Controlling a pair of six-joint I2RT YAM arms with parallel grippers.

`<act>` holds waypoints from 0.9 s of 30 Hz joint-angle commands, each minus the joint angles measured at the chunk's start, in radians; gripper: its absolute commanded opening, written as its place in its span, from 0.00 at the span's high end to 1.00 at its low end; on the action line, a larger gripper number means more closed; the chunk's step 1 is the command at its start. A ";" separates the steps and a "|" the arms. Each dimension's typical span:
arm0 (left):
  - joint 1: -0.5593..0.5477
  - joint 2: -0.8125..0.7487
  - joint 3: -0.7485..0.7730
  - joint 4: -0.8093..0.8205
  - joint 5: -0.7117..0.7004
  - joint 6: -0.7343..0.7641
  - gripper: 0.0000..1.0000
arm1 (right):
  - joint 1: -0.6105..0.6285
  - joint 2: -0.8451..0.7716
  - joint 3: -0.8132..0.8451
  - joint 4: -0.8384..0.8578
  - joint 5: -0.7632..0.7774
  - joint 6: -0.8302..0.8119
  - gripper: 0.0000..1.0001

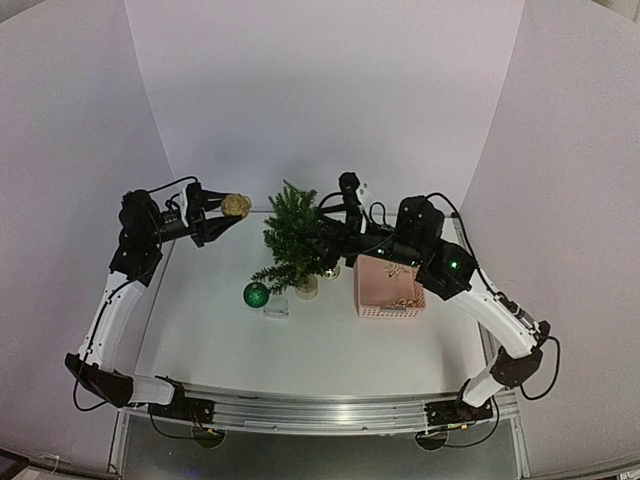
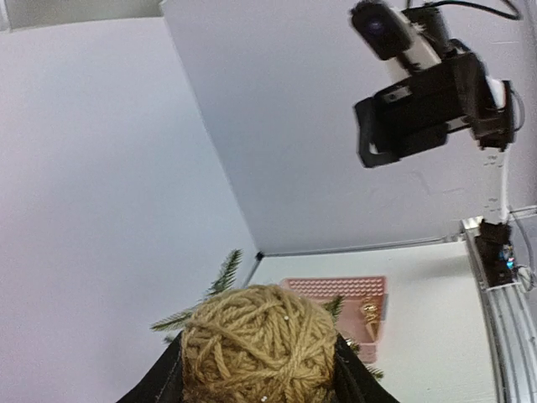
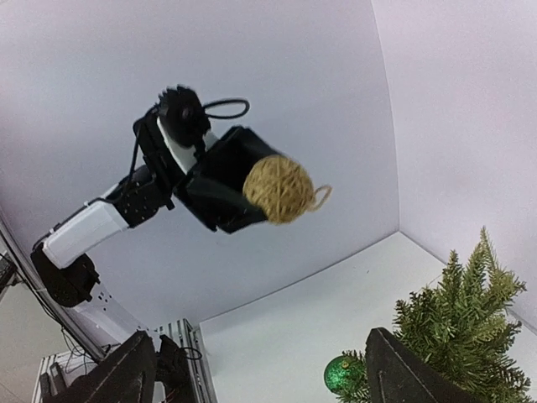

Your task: Decorate the small christmas tree

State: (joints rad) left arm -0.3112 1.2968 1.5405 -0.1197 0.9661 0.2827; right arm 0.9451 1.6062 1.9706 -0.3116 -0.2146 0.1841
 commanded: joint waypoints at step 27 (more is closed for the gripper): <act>-0.029 -0.044 -0.030 -0.008 0.389 0.616 1.00 | -0.007 0.293 0.296 0.034 -0.325 0.218 0.52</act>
State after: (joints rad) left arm -0.3335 1.2682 1.4667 0.0115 1.4101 0.6010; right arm 0.9421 1.8702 2.1956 -0.3043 -0.5248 0.2716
